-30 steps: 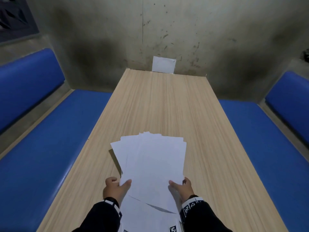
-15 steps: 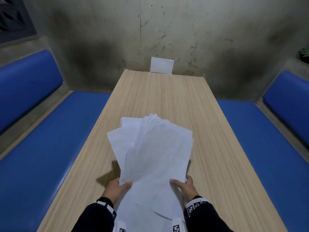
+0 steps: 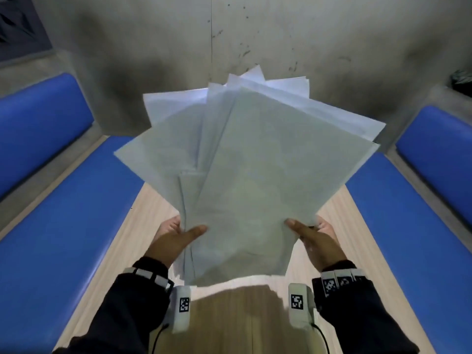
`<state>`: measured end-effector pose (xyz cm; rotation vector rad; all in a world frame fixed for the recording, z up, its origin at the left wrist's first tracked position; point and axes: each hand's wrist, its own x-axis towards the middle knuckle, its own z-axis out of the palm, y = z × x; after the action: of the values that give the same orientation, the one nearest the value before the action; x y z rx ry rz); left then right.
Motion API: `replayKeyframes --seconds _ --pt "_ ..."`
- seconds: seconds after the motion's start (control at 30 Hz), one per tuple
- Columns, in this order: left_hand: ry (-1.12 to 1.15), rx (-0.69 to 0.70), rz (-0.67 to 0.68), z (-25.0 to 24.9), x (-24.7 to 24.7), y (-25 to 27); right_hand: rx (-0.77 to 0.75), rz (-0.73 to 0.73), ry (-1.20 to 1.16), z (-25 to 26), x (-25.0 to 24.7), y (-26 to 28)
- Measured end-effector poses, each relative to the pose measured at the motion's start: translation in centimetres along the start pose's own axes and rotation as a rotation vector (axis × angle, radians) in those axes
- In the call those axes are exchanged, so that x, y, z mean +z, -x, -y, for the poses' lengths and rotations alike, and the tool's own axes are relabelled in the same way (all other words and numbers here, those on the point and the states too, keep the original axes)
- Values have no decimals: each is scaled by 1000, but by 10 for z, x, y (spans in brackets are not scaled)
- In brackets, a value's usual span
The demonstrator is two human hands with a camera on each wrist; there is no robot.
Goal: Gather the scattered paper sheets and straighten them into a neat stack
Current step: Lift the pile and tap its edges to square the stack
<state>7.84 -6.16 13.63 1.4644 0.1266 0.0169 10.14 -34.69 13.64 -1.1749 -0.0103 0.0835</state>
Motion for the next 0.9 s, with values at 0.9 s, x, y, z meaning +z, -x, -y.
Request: replayKeyframes --seconds 0.9 --pt "-248 3 -54 18 -5 12 -20 13 380 -1 -12 19"
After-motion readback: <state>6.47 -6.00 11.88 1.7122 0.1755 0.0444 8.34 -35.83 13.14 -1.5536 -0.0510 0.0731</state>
